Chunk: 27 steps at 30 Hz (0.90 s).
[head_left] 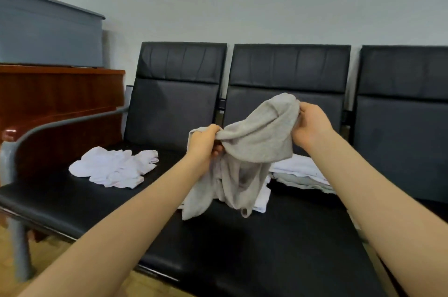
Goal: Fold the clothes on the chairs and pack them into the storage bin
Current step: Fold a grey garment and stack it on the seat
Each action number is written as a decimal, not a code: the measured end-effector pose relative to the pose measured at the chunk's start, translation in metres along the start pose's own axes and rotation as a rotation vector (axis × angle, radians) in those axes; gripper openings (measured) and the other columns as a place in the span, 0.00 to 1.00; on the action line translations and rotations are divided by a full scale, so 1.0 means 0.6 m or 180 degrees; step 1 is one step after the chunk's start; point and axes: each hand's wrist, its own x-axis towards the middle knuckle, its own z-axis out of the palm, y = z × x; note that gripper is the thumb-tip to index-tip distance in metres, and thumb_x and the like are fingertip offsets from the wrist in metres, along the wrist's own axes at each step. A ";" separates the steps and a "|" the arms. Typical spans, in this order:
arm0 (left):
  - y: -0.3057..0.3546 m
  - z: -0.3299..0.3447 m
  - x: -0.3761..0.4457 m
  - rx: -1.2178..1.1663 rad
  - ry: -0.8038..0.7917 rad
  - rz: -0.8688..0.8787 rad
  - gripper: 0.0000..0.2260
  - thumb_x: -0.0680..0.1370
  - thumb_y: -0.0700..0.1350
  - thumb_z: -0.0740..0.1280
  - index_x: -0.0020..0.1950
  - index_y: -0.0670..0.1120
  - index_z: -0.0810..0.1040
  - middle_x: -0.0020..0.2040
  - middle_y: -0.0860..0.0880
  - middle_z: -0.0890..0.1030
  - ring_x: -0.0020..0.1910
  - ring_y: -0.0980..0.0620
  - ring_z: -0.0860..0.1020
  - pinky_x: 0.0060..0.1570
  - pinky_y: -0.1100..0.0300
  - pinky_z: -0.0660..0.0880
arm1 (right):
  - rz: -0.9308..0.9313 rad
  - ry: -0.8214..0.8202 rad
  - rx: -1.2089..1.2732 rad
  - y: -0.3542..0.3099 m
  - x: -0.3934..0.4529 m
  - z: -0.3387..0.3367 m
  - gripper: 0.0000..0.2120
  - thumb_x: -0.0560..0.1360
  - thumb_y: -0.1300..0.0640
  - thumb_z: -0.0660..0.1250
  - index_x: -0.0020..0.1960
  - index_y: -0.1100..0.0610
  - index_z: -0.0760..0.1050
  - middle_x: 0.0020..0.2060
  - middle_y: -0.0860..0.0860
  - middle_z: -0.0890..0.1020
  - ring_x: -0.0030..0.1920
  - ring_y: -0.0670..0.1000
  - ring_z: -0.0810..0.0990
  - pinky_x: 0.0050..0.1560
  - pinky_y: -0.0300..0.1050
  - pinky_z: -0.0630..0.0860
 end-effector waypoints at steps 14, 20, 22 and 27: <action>-0.177 0.098 0.084 -0.1721 -0.0166 -0.1160 0.12 0.82 0.44 0.58 0.64 0.40 0.69 0.57 0.41 0.73 0.57 0.46 0.76 0.51 0.58 0.75 | 0.0529 0.1396 -0.0668 0.079 0.042 -0.329 0.11 0.81 0.58 0.55 0.48 0.63 0.72 0.33 0.55 0.78 0.31 0.49 0.75 0.33 0.41 0.71; -0.206 0.167 0.055 0.0860 -0.1069 -0.0149 0.09 0.80 0.42 0.58 0.50 0.45 0.78 0.41 0.50 0.78 0.37 0.53 0.75 0.34 0.63 0.70 | 0.0294 0.1001 -0.3587 0.099 0.046 -0.355 0.16 0.77 0.60 0.58 0.62 0.59 0.76 0.52 0.54 0.79 0.50 0.55 0.78 0.46 0.47 0.75; -0.228 0.186 0.031 0.1626 -0.1576 0.0493 0.09 0.80 0.45 0.61 0.44 0.48 0.80 0.38 0.52 0.79 0.37 0.54 0.76 0.36 0.61 0.71 | 0.0286 0.0994 -0.3908 0.101 0.033 -0.368 0.12 0.77 0.61 0.58 0.55 0.59 0.78 0.48 0.53 0.78 0.47 0.53 0.76 0.45 0.44 0.73; -0.269 0.213 -0.014 0.3745 -0.2870 0.2209 0.17 0.73 0.61 0.67 0.54 0.52 0.78 0.49 0.54 0.76 0.50 0.57 0.72 0.50 0.59 0.72 | 0.0381 0.0667 -0.4485 0.099 -0.013 -0.401 0.13 0.79 0.56 0.60 0.50 0.64 0.78 0.41 0.57 0.81 0.35 0.49 0.75 0.35 0.41 0.73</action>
